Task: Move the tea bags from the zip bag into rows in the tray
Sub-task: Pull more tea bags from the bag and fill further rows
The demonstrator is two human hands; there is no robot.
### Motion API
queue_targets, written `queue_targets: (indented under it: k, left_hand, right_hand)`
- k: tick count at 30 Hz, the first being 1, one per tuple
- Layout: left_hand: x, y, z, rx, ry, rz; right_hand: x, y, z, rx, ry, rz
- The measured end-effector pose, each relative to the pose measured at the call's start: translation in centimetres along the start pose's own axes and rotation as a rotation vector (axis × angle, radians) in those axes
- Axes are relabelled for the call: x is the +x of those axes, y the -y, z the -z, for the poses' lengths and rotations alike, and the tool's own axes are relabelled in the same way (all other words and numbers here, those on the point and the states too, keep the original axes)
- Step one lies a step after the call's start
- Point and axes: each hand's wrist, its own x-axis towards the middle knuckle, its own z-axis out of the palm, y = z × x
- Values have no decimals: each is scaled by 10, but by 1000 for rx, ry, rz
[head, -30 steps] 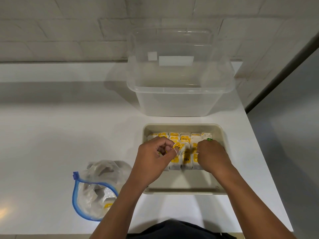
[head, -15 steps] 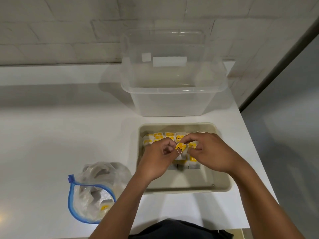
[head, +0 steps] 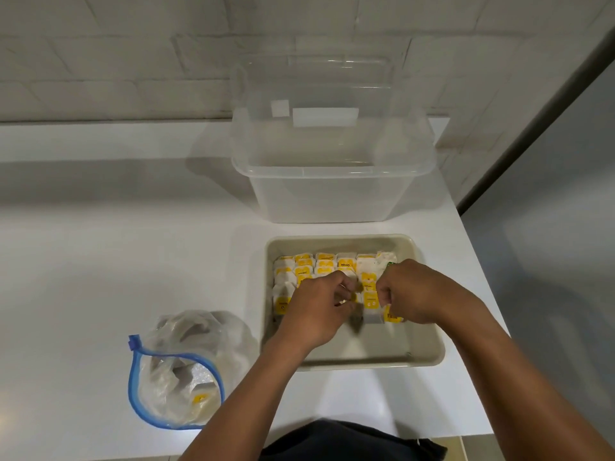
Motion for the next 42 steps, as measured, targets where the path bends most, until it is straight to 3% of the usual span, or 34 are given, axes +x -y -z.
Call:
queue_targets:
  k: [6, 17, 32, 39, 42]
  left_hand:
    - [-1, 5, 1, 79, 9, -14]
    - [0, 12, 2, 74, 25, 23]
    - [1, 11, 3, 83, -32, 25]
    - [0, 4, 6, 56, -65, 15]
    - [-3, -2, 12, 12, -140, 6]
  right_hand:
    - [15, 1, -12, -117, 100, -66]
    - [28, 16, -11, -141, -63, -207]
    - [27, 20, -10, -128, -65, -206]
    - [17, 24, 4, -76, -246, -215]
    - [14, 29, 3, 60, -332, -167]
